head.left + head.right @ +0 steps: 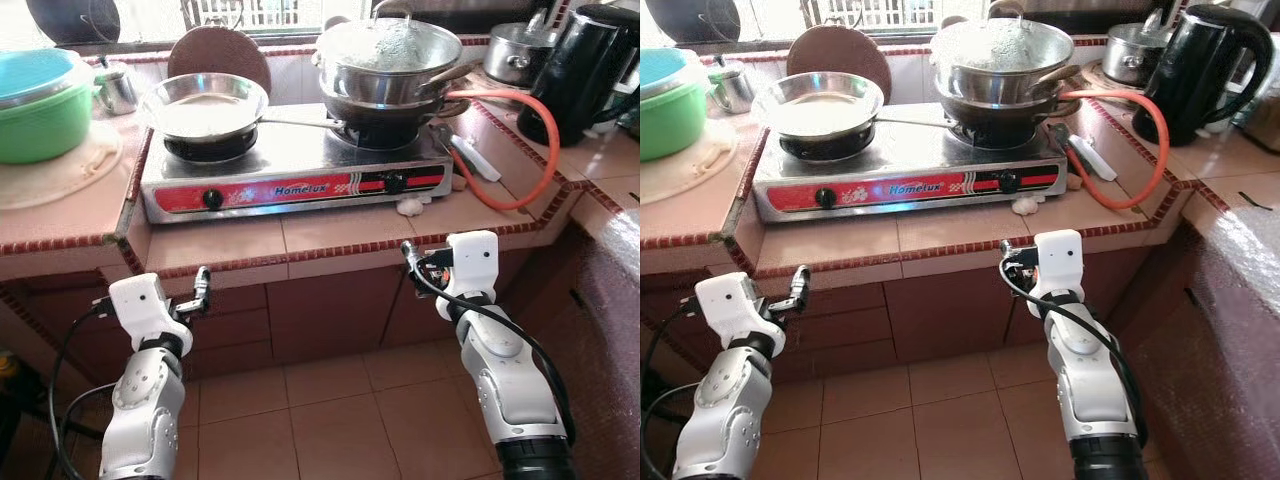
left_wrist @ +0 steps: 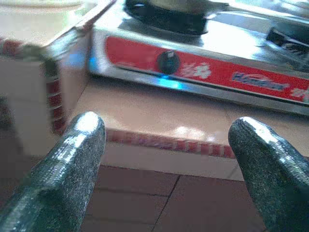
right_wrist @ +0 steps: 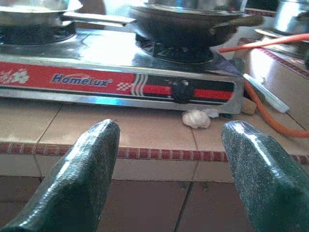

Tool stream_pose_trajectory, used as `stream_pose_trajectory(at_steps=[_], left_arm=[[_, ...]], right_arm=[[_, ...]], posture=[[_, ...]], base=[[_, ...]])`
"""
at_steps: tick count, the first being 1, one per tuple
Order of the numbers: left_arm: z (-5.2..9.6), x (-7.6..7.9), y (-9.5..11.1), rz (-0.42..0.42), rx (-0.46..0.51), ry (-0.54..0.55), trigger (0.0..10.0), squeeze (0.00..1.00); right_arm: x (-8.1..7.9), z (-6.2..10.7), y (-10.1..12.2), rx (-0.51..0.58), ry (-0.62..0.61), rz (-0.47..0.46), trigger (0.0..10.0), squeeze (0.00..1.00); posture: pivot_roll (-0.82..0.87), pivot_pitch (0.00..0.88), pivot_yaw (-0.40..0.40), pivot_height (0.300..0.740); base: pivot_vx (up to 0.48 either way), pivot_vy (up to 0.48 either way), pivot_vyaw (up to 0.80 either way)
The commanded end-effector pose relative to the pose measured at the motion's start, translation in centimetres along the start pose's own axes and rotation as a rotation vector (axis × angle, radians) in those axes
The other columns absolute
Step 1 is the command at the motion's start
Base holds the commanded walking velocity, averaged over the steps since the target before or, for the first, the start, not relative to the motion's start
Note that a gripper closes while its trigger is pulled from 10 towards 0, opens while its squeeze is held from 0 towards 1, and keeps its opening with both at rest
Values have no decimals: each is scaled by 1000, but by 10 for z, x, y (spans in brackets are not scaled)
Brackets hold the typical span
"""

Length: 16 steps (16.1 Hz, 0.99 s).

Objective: Kitchen organization

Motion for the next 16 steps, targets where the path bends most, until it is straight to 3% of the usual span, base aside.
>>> stream_pose_trajectory(at_steps=[1,4,7,10,14,16], left_arm=[[-1,2,0,-4,2,-14,10000,0],[-1,1,0,-8,0,-14,10000,0],[1,2,-3,-9,-4,-10,10000,0],[-1,14,-7,-16,-25,-55,10000,0],[-7,22,-10,-9,-34,-79,10000,0],[-12,26,-7,-10,-35,-115,10000,0]], right_arm=[[4,0,-1,-4,-19,3,10000,0],[3,1,-2,-1,-20,-6,10000,0],[1,5,-7,-1,-6,-1,10000,0],[2,5,-3,5,-38,-14,10000,0],[7,18,-7,-4,-62,-2,10000,0],[3,17,1,29,-47,24,10000,0]], posture=[[-167,0,35,740],[-163,12,40,740],[-156,5,57,740],[-188,25,71,740],[-251,40,83,740],[-298,52,99,740]], base=[[0,0,-775],[0,0,-769],[0,0,0],[0,0,0],[0,0,-791],[0,0,0]])
Point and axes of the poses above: a point about 5 cm out from each wrist's last joint towards the gripper, its own z axis pointing back from the gripper into the wrist, its own y axis along the axis of the wrist's last joint, x = y × z, the point moved 1 cm from there along -z, pointing out of the wrist towards the gripper, and after that the axes turned 1 degree about z, right-handed, at the moved point
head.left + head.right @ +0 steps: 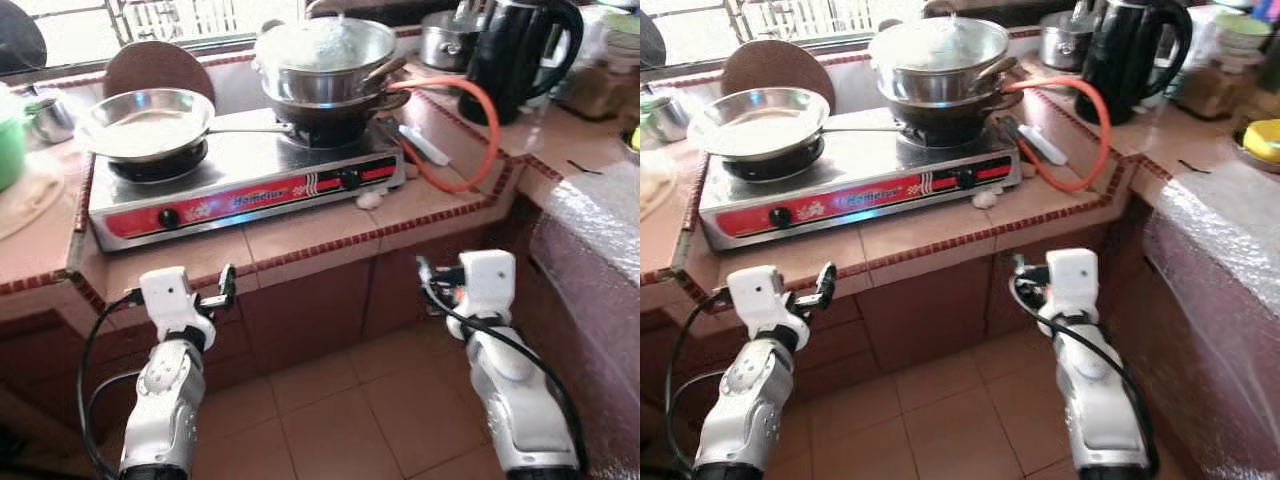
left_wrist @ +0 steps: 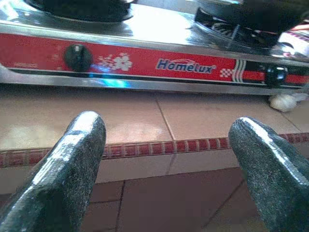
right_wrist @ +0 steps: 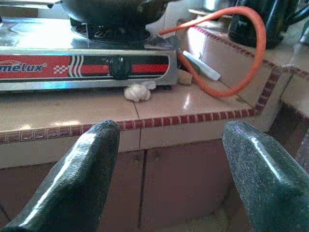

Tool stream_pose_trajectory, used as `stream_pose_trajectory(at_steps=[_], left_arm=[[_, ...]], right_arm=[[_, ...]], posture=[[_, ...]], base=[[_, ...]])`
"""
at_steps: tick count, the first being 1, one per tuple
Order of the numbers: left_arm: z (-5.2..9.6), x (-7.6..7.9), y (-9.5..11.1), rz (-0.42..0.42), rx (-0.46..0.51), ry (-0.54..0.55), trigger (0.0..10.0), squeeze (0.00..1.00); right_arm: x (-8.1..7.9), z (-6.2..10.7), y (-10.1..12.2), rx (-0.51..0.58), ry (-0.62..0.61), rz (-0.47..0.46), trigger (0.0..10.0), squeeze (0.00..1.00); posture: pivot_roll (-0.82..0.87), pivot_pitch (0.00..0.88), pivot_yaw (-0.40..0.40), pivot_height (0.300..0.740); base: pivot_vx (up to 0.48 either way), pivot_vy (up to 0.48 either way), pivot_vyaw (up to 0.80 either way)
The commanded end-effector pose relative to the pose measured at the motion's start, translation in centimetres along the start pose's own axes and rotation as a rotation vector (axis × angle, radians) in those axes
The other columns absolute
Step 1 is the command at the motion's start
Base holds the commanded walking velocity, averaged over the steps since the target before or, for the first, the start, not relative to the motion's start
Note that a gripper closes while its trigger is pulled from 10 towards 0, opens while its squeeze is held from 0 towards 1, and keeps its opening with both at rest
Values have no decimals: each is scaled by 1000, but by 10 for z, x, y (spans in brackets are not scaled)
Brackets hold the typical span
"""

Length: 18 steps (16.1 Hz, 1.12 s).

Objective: Kitchen organization

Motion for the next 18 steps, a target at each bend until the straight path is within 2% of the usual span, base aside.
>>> stream_pose_trajectory(at_steps=[1,3,5,8,11,13,15,18], left_arm=[[-7,-3,-3,-24,-20,-13,10000,0],[-14,-12,2,17,-9,47,10000,0],[-23,-13,18,-5,38,49,10000,0],[-30,-12,23,-6,52,45,10000,0],[-23,-22,10,-11,17,72,10000,0],[-23,-13,5,21,10,48,10000,0],[-25,-5,6,12,21,6,10000,0],[-28,-5,9,-7,18,3,10000,0]], right_arm=[[-10,-5,10,44,27,15,10000,0],[-14,-7,12,49,15,-18,10000,0],[-21,-13,19,75,20,-21,10000,0],[-16,-18,14,70,9,16,10000,0],[-1,-15,14,66,-65,24,10000,0],[5,-14,8,46,-107,19,10000,0],[1,-14,13,70,-87,24,10000,0],[-1,-12,9,64,-84,39,10000,0]], posture=[[-307,30,106,740],[-301,0,116,740],[-283,0,130,740],[-276,0,169,740],[-291,0,167,740],[-288,0,149,740],[-298,0,145,740],[-308,0,172,740]], base=[[0,0,0],[0,0,0],[0,0,0],[0,0,0],[0,0,0],[0,0,0],[0,0,0],[0,0,0]])
Point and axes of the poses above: a point about 5 cm out from each wrist's last joint towards the gripper, its own z axis pointing back from the gripper into the wrist, its own y axis along the axis of the wrist's last joint, x = y × z, the point moved 1 cm from there along -z, pointing out of the wrist towards the gripper, and after that the axes turned 1 degree about z, right-handed, at the moved point
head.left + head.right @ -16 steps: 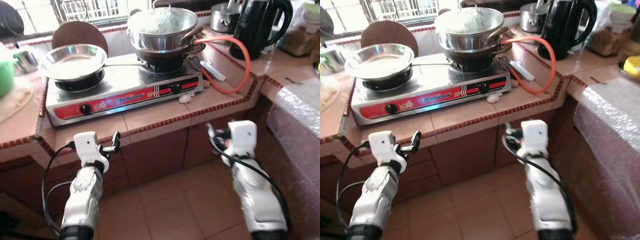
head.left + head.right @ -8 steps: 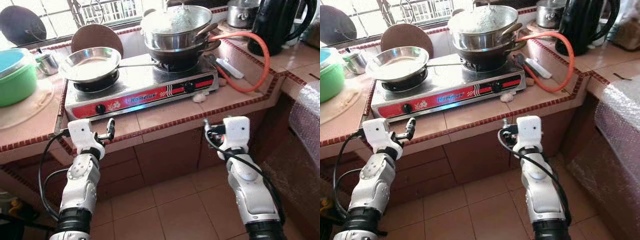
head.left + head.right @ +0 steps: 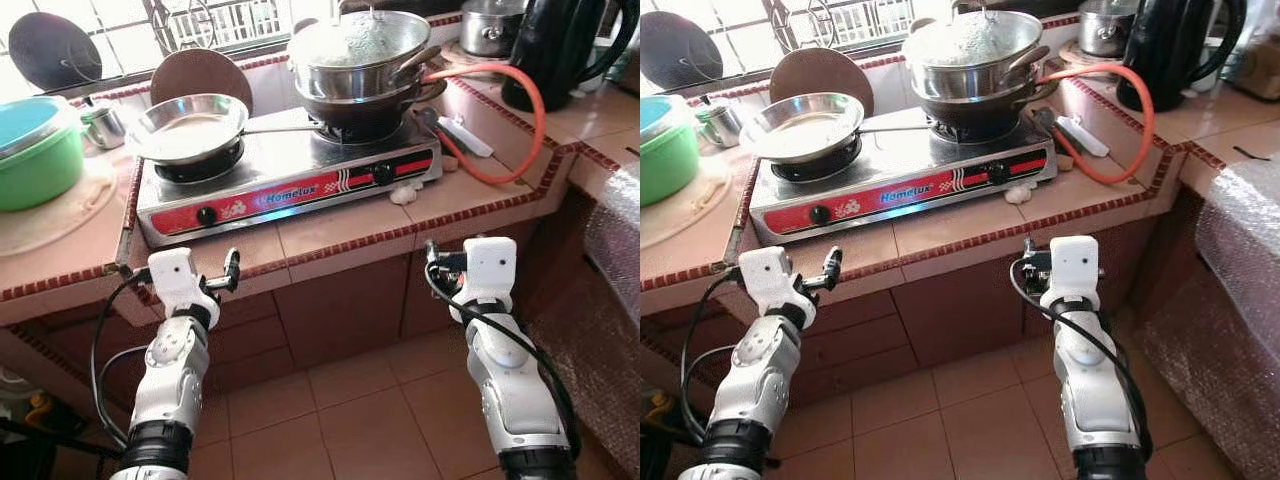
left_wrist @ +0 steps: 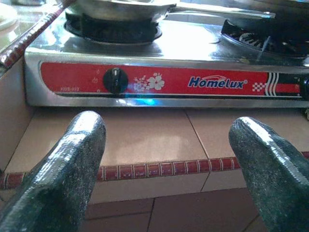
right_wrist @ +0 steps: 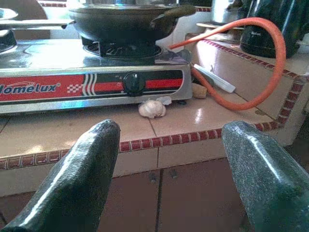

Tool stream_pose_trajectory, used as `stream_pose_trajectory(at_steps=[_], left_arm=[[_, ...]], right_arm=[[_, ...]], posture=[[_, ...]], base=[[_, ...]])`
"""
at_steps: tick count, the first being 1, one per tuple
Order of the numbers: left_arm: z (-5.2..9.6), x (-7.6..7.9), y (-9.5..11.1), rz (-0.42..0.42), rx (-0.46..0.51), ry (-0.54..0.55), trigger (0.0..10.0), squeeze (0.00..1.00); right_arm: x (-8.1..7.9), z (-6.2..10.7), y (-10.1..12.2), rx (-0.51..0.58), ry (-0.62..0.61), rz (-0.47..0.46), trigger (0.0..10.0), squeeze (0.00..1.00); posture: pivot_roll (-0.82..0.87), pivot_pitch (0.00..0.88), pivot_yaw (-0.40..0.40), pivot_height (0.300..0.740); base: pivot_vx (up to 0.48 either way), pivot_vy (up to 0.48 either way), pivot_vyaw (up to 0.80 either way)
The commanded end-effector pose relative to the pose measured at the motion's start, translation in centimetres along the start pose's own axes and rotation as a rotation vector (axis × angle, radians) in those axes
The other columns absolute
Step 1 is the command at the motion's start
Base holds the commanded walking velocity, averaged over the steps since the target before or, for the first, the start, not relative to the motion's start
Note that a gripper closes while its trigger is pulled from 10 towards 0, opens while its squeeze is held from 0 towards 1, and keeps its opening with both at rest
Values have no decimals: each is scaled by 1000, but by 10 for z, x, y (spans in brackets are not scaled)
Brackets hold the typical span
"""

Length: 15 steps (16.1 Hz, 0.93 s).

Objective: Kitchen organization

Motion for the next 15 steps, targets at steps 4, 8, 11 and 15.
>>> stream_pose_trajectory(at_steps=[4,8,11,15], left_arm=[[1,-6,-1,1,12,40,10000,0],[15,-4,-14,54,19,104,10000,0],[22,-5,-18,67,29,134,10000,0],[21,-8,-13,47,40,128,10000,0]], right_arm=[[-6,1,8,30,64,29,10000,0],[-12,-7,16,42,158,66,10000,0],[-18,-12,21,52,207,81,10000,0],[-24,-13,20,49,216,66,10000,0]], posture=[[-298,0,119,740],[-246,0,26,740],[-219,5,1,740],[-211,4,16,740]], base=[[0,0,0],[0,0,0],[0,0,0],[0,0,0]])
Point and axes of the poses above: a point about 5 cm out from each wrist's last joint towards the gripper, its own z axis pointing back from the gripper into the wrist, its own y axis along the axis of the wrist's last joint, x = y × z, the point moved 1 cm from there along -z, pointing out of the wrist towards the gripper, and after that the axes turned 1 degree about z, right-handed, at the moved point
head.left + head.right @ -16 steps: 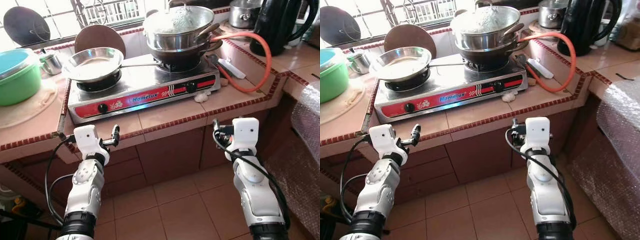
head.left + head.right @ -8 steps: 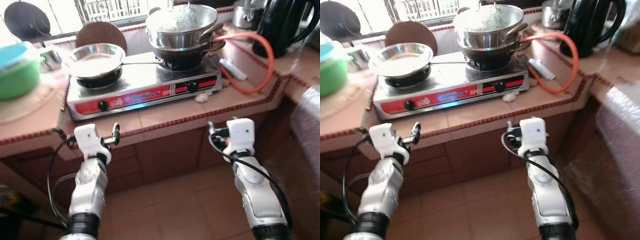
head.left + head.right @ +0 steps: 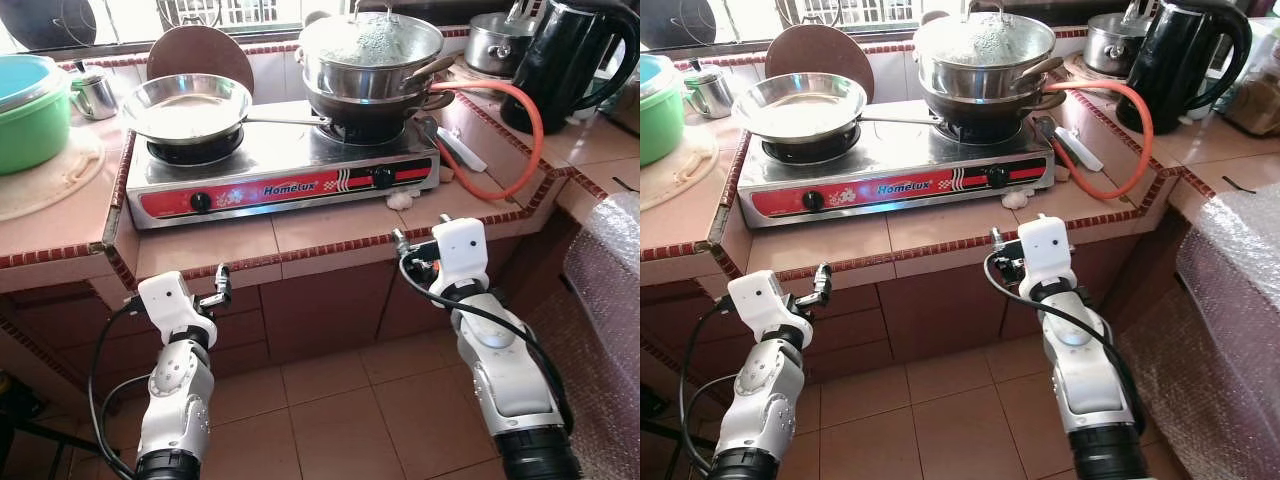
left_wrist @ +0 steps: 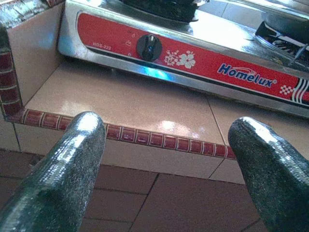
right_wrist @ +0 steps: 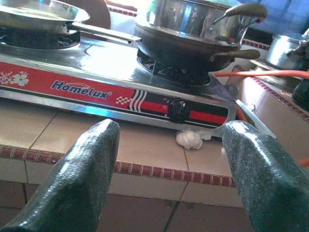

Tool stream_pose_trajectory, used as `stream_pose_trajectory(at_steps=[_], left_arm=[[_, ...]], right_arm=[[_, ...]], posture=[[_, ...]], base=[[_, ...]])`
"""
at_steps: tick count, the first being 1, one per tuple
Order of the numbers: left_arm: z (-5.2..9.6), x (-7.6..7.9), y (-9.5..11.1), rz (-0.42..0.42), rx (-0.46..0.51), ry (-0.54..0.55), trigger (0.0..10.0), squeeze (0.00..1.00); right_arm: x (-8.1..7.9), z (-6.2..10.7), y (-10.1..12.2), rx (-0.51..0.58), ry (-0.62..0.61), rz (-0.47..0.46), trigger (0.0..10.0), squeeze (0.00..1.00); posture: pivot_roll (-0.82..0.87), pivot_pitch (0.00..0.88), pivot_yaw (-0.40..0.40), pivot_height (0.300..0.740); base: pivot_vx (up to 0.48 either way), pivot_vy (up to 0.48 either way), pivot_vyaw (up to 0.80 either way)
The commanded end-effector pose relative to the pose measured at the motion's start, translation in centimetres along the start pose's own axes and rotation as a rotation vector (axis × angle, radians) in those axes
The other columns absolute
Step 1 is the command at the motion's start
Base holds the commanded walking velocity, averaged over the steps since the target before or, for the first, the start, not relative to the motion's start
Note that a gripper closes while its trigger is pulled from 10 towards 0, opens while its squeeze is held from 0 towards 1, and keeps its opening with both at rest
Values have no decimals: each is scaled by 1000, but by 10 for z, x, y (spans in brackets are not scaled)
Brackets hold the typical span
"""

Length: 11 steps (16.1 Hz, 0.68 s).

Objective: Kitchen organization

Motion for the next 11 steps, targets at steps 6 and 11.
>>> stream_pose_trajectory(at_steps=[6,11], left_arm=[[-7,7,9,-31,15,-43,10000,0],[-9,8,13,-42,15,-58,10000,0]], right_arm=[[-2,-5,-2,-4,-40,-34,10000,0],[-2,-3,-6,-13,-64,-49,10000,0]], posture=[[-228,0,60,740],[-230,0,83,740]], base=[[0,0,0],[0,0,0]])
Point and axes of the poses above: a point about 5 cm out from each wrist's last joint towards the gripper, its own z axis pointing back from the gripper into the wrist, its own y axis along the axis of the wrist's last joint, x = y × z, the point moved 1 cm from there along -z, pointing out of the wrist towards the gripper, and after that the axes turned 1 degree about z, right-handed, at the moved point
